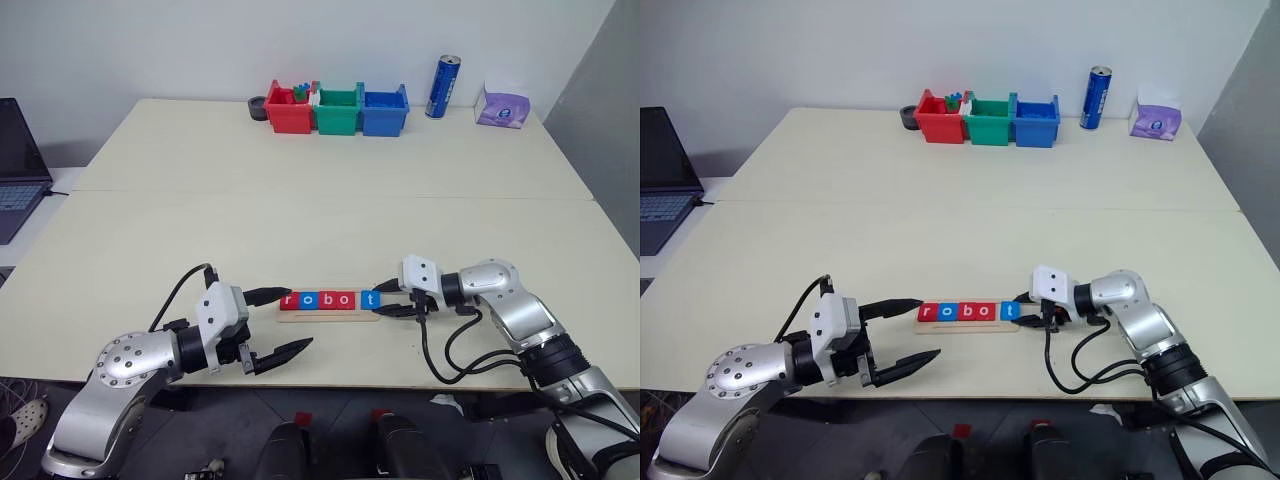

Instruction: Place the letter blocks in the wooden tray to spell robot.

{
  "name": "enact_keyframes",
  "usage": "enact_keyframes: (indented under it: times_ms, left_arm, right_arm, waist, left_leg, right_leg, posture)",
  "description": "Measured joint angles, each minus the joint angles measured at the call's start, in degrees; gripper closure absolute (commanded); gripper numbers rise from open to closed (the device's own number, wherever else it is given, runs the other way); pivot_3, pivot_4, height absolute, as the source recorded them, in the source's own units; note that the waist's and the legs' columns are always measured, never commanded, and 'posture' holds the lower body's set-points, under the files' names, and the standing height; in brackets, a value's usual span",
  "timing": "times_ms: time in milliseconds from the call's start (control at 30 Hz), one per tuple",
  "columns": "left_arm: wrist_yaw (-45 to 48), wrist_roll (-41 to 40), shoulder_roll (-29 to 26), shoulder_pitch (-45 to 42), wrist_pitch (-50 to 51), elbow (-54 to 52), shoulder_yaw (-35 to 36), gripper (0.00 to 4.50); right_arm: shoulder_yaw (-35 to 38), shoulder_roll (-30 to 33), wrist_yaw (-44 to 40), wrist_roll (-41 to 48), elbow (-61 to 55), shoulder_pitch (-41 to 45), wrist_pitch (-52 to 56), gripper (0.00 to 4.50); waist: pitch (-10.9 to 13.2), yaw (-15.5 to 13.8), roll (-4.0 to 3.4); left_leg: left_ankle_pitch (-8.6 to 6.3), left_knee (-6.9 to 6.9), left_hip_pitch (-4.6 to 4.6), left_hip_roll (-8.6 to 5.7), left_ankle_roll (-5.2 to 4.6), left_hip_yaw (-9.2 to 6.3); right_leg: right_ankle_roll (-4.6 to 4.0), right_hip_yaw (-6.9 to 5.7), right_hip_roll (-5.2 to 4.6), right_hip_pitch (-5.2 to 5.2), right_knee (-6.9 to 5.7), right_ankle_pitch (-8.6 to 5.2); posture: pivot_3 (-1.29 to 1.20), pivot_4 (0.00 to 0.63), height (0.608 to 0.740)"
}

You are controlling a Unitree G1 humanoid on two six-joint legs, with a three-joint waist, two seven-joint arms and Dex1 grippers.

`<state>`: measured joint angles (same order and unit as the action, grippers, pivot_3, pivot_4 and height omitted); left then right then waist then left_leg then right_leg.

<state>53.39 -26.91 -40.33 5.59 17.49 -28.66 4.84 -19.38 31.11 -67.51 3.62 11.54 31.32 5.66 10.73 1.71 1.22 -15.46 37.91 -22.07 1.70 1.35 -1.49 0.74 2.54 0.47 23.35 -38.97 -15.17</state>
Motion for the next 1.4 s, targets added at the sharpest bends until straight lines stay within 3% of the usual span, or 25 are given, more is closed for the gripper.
enact_keyframes:
  times_ms: [333,633,900,1000,1367,1400]
  left_arm:
    - [0.0,0.0,-0.1,0.0,0.1,0.0,0.0,0.00]
    - [0.0,0.0,-0.2,0.1,0.4,0.0,0.0,0.00]
    - [0.2,0.0,-0.2,0.2,0.6,0.0,0.0,0.00]
    - [0.7,0.0,-0.4,0.2,0.6,0.0,0.0,0.00]
    - [1.2,0.0,-0.5,-0.1,0.6,0.0,0.0,0.00]
    - [1.2,0.0,-0.6,-0.1,0.6,0.0,0.0,0.00]
  right_arm:
    - [0.0,-0.2,-0.7,-0.2,0.1,0.2,-0.1,3.04]
    - [0.1,-0.2,-1.2,-0.1,-0.2,0.2,0.9,0.04]
    - [2.5,2.4,-1.6,2.4,-3.9,0.0,5.0,0.04]
    - [4.4,4.7,-2.4,3.5,-5.2,-1.5,5.3,0.58]
    - [3.7,3.6,-0.7,3.2,-7.0,-5.0,5.3,4.47]
    - [3.3,3.4,-0.5,2.9,-7.0,-5.1,5.2,4.49]
  waist:
    - [0.0,0.0,0.00]
    - [0.0,0.0,0.00]
    - [0.0,-0.1,0.00]
    - [0.0,-0.1,0.00]
    - [0.0,0.1,0.00]
    - [0.0,0.1,0.00]
  left_leg:
    - [0.00,0.00,0.00,0.00,0.00,0.00]
    - [0.00,0.00,0.00,0.00,0.00,-0.01]
    - [0.00,0.00,-0.01,0.00,0.00,-0.02]
    - [0.00,0.00,-0.01,0.00,0.00,-0.01]
    - [0.00,-0.01,0.03,0.00,0.00,0.00]
    - [0.00,-0.01,0.03,0.00,0.00,0.00]
  right_leg:
    - [-0.01,0.00,0.00,0.00,0.00,0.01]
    - [-0.02,0.00,0.00,0.00,0.00,0.01]
    - [-0.01,-0.01,-0.03,0.00,0.00,0.01]
    - [0.00,-0.02,-0.04,-0.02,0.01,0.00]
    - [0.05,0.00,0.05,-0.01,0.00,-0.03]
    - [0.04,0.00,0.05,-0.01,0.00,-0.03]
  posture:
    - [0.00,0.150,0.740]
    - [0.00,0.150,0.740]
    - [0.00,0.150,0.740]
    - [0.00,0.150,0.740]
    - [0.00,0.150,0.740]
    - [0.00,0.150,0.740]
